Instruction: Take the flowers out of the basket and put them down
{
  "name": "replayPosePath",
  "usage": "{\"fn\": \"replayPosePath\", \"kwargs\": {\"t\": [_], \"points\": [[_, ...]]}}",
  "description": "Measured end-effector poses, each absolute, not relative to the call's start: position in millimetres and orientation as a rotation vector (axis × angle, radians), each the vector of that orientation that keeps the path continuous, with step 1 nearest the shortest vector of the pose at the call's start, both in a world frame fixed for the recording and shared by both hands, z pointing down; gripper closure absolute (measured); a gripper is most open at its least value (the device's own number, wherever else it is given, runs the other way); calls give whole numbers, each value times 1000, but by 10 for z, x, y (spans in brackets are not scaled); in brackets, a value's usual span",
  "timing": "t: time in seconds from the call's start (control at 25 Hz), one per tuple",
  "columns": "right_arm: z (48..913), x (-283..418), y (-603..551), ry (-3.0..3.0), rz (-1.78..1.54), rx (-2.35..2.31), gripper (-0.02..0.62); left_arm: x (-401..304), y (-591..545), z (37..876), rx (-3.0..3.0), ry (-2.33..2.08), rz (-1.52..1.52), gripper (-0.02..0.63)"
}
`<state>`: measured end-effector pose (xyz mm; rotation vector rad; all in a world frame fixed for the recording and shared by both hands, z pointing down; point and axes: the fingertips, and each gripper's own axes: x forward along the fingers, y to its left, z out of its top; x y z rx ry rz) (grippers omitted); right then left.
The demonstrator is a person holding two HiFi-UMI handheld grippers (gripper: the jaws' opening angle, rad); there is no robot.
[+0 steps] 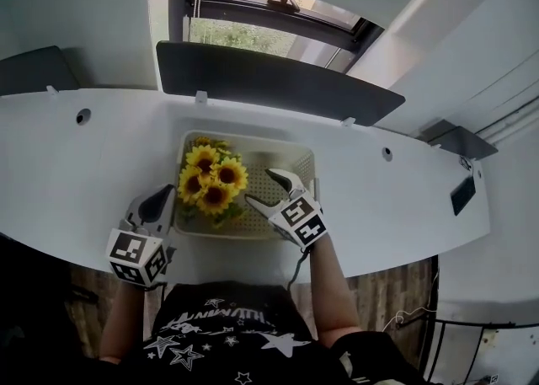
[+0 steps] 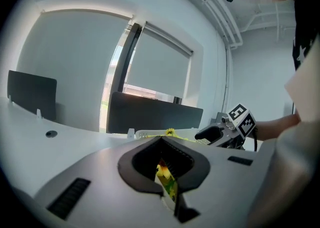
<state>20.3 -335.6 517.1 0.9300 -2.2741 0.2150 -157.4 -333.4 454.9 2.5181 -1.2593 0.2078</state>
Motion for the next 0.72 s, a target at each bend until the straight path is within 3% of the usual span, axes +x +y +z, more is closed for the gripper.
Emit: {"fn": "replayPosePath", "kwargs": {"t": [0.72], "points": [[5838, -208, -3326, -2335, 287, 562, 173, -1610, -3358, 4580, 2389, -1471, 265, 597]]}}
